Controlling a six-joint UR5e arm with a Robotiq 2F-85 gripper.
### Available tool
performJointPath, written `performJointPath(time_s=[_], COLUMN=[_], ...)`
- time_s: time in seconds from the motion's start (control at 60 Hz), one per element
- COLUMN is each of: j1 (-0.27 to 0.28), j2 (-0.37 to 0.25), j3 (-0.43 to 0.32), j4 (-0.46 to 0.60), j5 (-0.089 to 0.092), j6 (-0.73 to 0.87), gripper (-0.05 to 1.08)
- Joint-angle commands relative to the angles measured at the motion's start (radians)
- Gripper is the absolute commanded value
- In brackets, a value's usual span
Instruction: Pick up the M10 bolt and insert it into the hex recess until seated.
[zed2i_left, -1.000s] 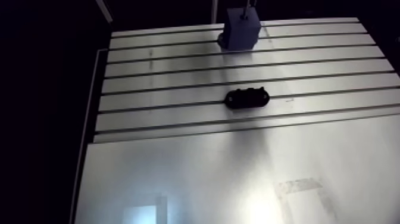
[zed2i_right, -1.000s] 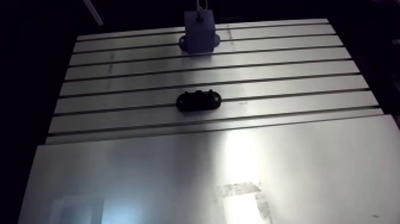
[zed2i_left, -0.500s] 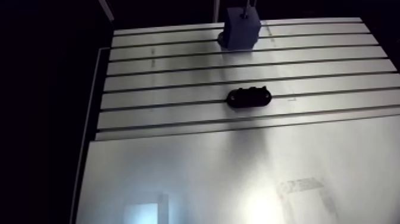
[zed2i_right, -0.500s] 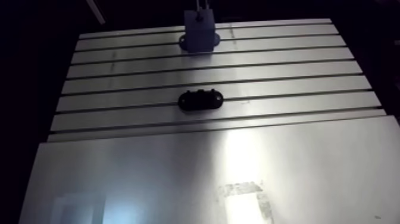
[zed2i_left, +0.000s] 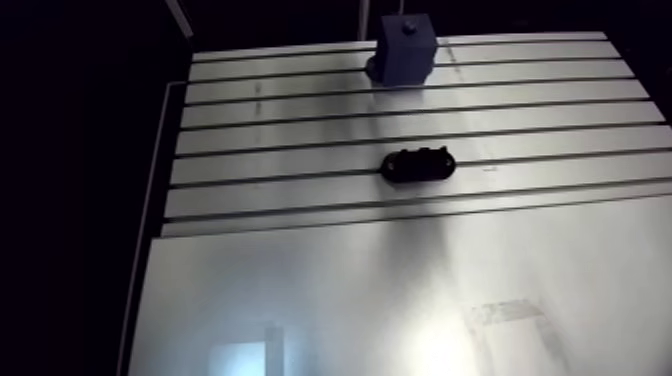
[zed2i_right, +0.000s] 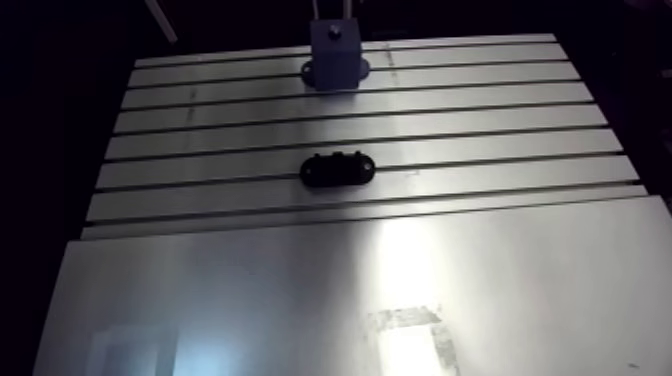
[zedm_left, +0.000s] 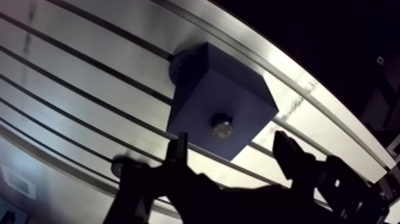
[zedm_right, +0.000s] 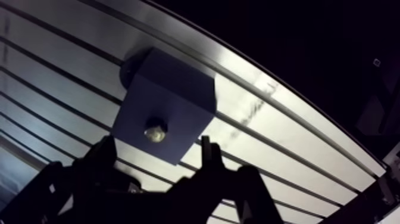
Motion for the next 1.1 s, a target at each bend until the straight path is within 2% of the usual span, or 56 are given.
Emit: performJointPath(time_s=[0.017, 0.517, 0.683, 0.867, 0.9, 0.95, 1.0, 1.1], j1=[0.000, 0.000, 0.000, 0.002, 0.000, 0.000, 0.000, 0.000], j2=[-0.001, -0.013, -0.016, -0.021, -0.024, -0.025, -0.030, -0.044], j3=[-0.001, 0.002, 0.004, 0.023, 0.037, 0.043, 0.063, 0.096], j4=[-0.013, -0.016, -0.013, -0.013, -0.016, -0.024, -0.060, -0.132], j5=[0.000, 0.003, 0.008, 0.018, 0.027, 0.034, 0.048, 0.055], j6=[0.004, 0.071, 0.178, 0.380, 0.426, 0.445, 0.462, 0.469], gripper=[0.01, 0.01, 0.02, 0.14, 0.22, 0.26, 0.31, 0.40])
